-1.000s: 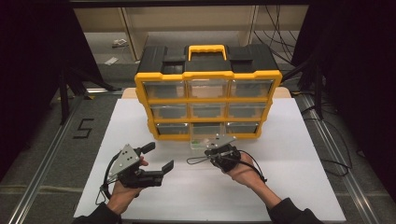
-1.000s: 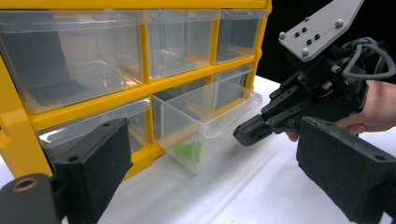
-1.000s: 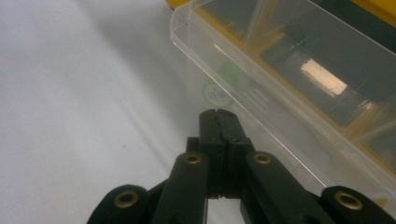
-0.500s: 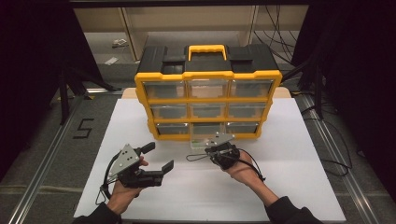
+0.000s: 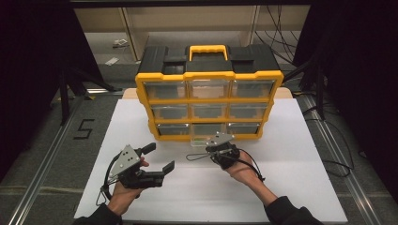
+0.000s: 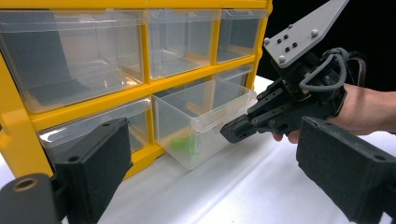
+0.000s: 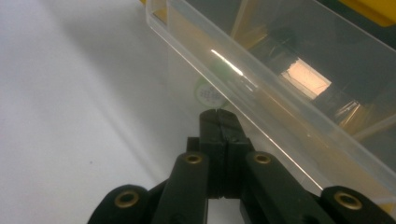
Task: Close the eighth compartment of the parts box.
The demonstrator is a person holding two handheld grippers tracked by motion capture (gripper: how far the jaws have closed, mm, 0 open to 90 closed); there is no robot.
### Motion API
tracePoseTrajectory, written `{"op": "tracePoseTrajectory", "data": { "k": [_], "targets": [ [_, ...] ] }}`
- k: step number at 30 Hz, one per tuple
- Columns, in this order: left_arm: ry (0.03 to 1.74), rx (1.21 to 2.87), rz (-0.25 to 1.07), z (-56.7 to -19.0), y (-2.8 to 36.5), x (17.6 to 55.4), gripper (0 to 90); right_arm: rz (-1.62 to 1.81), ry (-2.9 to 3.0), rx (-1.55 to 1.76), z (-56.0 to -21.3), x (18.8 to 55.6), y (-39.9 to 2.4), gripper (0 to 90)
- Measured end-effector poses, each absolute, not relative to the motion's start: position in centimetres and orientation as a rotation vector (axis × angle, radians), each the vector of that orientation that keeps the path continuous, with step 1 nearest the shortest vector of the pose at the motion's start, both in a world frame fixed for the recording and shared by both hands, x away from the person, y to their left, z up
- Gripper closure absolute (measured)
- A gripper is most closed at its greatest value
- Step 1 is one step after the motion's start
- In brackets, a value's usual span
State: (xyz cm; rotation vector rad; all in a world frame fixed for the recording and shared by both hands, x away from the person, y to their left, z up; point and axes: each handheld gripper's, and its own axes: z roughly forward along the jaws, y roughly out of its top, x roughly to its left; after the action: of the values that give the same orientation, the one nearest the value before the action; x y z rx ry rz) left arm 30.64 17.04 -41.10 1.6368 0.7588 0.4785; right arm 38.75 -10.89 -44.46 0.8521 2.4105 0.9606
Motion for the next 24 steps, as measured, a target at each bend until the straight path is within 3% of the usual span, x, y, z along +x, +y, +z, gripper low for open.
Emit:
{"op": "tracePoseTrajectory", "data": {
  "k": [24],
  "targets": [
    [0.757,1.642,0.478,-41.15,16.98,30.65,10.3,0.953,2.333,0.881,-45.2,39.73,-10.88,90.0]
  ]
}}
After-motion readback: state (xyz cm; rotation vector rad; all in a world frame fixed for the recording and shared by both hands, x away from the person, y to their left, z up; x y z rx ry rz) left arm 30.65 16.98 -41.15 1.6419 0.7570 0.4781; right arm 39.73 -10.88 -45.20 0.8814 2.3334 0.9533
